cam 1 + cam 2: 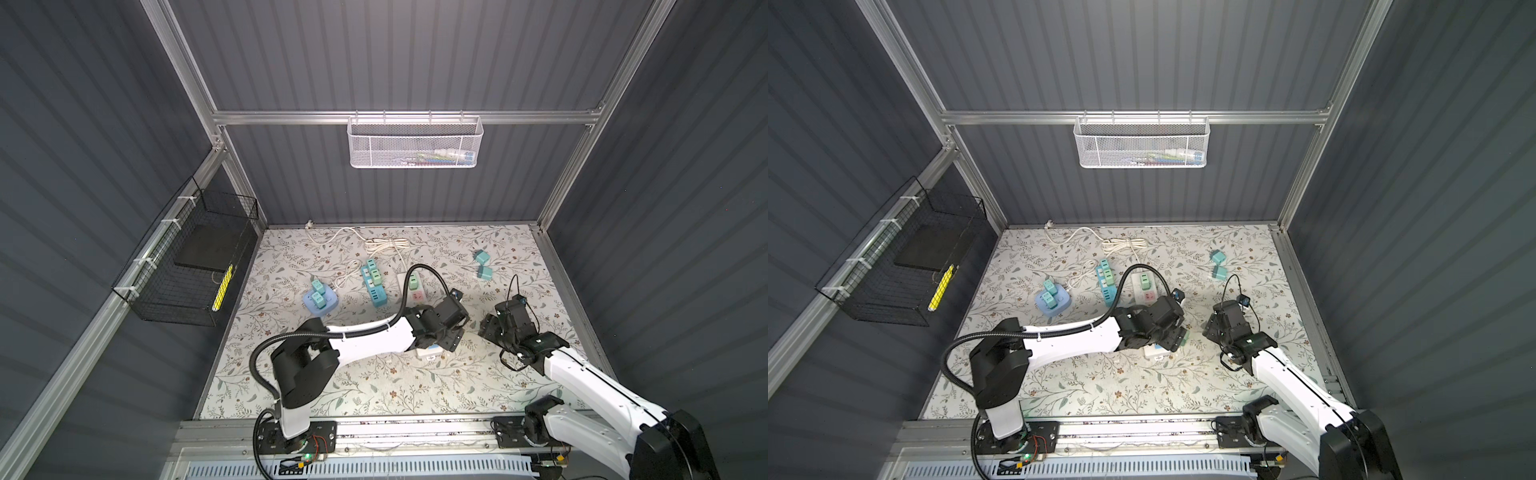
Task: Insert the plug
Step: 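Reach the left gripper across and grasp the green cube held by the right gripper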
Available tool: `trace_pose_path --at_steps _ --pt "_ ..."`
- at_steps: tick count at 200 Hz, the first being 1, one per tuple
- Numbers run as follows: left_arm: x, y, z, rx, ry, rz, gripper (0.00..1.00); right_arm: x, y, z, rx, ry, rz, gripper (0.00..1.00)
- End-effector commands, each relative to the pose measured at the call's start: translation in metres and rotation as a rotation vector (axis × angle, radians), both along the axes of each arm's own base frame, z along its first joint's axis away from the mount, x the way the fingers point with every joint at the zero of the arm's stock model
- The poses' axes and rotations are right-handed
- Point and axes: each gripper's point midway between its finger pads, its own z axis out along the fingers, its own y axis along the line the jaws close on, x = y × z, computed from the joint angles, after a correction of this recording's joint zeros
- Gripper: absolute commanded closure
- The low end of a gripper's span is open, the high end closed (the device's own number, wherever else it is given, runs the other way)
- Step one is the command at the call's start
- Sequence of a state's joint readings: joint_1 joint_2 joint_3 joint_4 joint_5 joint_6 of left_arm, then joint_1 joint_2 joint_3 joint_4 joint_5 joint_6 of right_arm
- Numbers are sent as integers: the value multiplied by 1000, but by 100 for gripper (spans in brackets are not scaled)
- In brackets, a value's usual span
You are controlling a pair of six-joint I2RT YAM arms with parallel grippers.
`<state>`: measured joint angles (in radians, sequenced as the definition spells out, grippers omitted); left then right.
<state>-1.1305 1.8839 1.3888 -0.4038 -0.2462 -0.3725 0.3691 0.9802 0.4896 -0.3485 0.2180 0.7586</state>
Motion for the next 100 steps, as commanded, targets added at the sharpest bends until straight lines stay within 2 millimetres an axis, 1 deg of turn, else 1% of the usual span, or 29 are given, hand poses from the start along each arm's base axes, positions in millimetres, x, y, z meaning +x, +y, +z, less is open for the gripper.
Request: trace_pose_path --at_steps 1,30,47,63,76,100 --pt "-5 1 -11 122 19 -28 22 3 -14 11 -33 -48 -30 27" --pt "-6 -8 -34 197 49 -45 24 2 -22 15 -4 -92 -54 26" --pt "-6 -15 -44 207 58 -60 25 1 -24 15 1 -93 -51 26" --pt "-4 -17 -56 236 60 -62 27 1 -25 13 1 -90 -43 26" --pt "-1 -17 -62 257 57 -57 29 0 -27 12 3 -87 -47 26" --pt "-2 -21 -71 271 68 -71 35 -2 -27 11 17 -92 -47 26"
